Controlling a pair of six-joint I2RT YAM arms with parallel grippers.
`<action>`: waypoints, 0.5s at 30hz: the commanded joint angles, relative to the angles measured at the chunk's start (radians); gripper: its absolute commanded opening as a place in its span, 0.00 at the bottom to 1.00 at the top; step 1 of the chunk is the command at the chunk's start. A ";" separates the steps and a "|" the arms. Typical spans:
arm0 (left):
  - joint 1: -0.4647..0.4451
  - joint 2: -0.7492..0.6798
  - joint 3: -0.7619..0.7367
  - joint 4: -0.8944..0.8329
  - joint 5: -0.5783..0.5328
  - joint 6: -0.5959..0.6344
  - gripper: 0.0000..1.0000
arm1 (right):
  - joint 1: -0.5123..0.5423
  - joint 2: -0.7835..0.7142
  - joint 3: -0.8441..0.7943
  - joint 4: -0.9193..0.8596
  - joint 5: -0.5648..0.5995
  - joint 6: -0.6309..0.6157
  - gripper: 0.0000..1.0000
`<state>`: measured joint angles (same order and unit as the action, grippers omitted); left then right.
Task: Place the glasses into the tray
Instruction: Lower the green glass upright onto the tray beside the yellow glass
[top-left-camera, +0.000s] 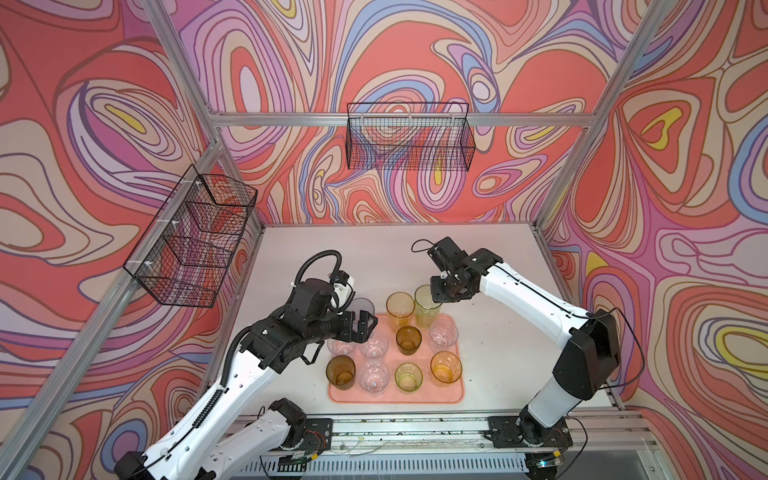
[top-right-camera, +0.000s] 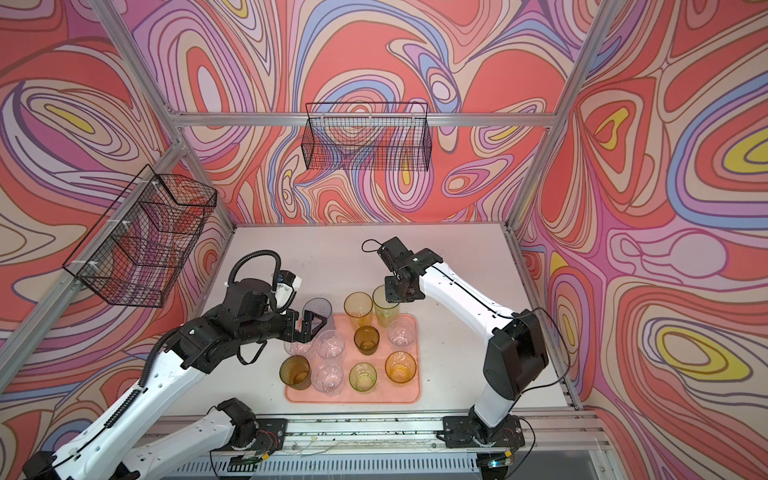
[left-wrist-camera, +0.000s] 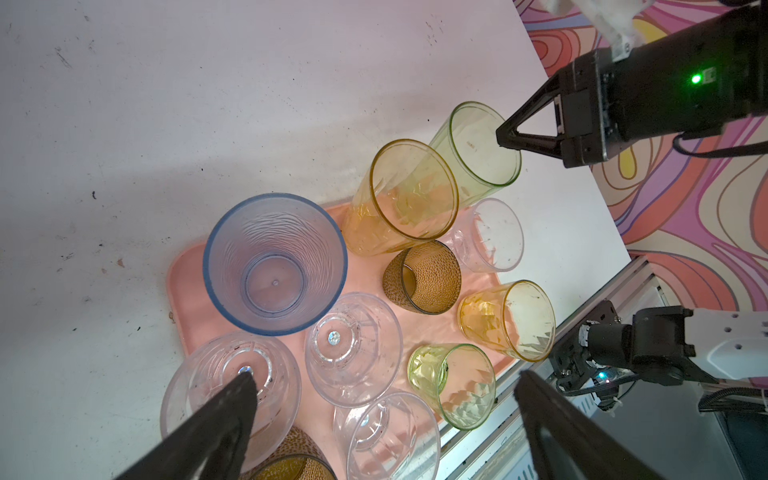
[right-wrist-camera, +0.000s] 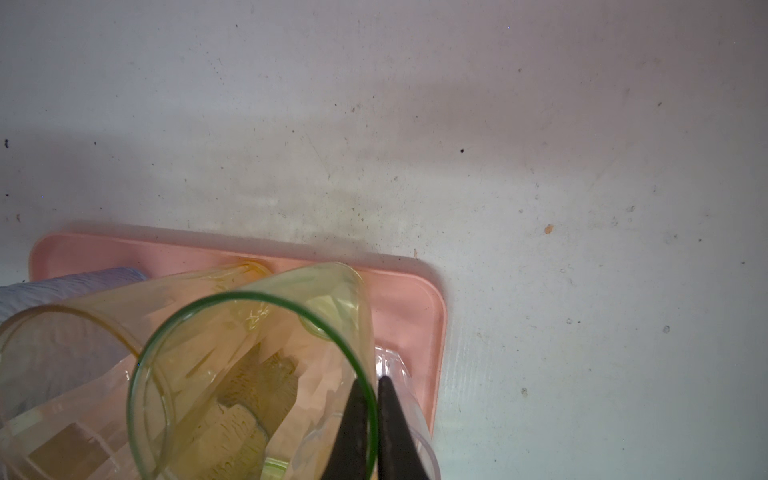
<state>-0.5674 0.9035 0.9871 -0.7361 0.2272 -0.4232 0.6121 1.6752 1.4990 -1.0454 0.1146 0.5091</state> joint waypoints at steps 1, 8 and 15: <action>0.006 0.000 -0.015 -0.014 -0.014 0.003 1.00 | 0.014 -0.015 -0.015 0.013 0.012 0.014 0.00; 0.006 -0.003 -0.016 -0.014 -0.013 0.000 1.00 | 0.026 -0.028 -0.033 0.011 0.014 0.026 0.00; 0.006 -0.003 -0.016 -0.016 -0.012 0.000 1.00 | 0.028 -0.054 -0.062 0.009 0.024 0.037 0.00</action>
<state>-0.5674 0.9039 0.9852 -0.7364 0.2268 -0.4232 0.6308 1.6451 1.4544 -1.0248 0.1307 0.5297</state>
